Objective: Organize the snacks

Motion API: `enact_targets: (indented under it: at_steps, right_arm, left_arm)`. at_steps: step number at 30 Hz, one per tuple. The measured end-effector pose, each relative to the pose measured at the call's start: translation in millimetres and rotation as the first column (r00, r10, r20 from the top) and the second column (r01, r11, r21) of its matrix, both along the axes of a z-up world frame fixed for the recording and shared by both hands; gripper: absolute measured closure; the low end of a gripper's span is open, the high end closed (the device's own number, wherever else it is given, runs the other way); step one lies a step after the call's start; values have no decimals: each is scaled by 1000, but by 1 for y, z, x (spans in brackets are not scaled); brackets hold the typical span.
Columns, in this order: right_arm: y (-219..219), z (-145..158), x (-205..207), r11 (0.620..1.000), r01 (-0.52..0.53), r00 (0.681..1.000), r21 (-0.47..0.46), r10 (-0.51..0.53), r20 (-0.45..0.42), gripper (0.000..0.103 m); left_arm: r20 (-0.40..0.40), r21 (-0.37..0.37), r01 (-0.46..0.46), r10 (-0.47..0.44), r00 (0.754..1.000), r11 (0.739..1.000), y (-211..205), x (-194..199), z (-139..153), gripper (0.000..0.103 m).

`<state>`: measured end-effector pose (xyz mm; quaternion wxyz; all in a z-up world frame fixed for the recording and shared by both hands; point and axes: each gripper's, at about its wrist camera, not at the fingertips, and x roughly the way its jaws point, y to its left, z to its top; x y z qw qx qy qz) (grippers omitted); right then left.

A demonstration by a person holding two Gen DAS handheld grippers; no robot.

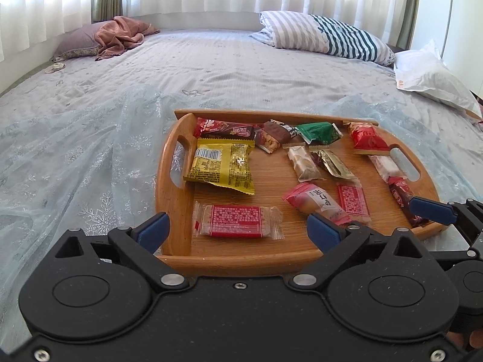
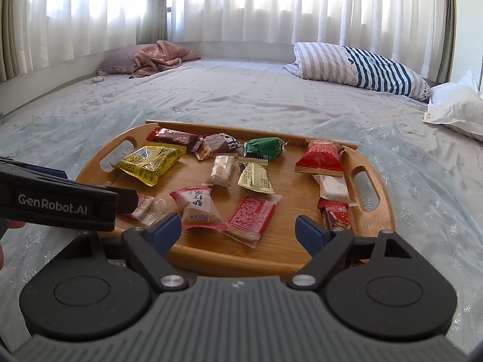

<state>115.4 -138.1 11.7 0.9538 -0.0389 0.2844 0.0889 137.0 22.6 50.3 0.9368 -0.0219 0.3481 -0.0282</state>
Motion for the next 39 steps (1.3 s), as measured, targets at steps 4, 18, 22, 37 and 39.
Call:
enact_targets:
  at_steps: [4, 18, 22, 37, 39]
  right_arm:
    - [-9, 3, -6, 1000, 17, 1000, 9, -17, 8, 6]
    - [-35, 1, -31, 995, 78, 997, 55, -79, 17, 0]
    - [-41, -1, -35, 994, 89, 996, 60, -90, 6, 0]
    - [-56, -16, -46, 982, 150, 988, 115, -147, -37, 0]
    - [-56, -18, -48, 982, 153, 988, 109, -150, -38, 0]
  left_arm:
    - [1, -7, 4, -4, 1000, 1000, -2, -8, 3, 5]
    - [11, -32, 8, -8, 1000, 999, -10, -38, 8, 4]
    - [16, -39, 7, -7, 1000, 999, -12, -43, 9, 4]
    - [21, -42, -12, 13, 1000, 999, -13, -61, -3, 4]
    - [17, -45, -12, 12, 1000, 999, -12, -62, -6, 4]
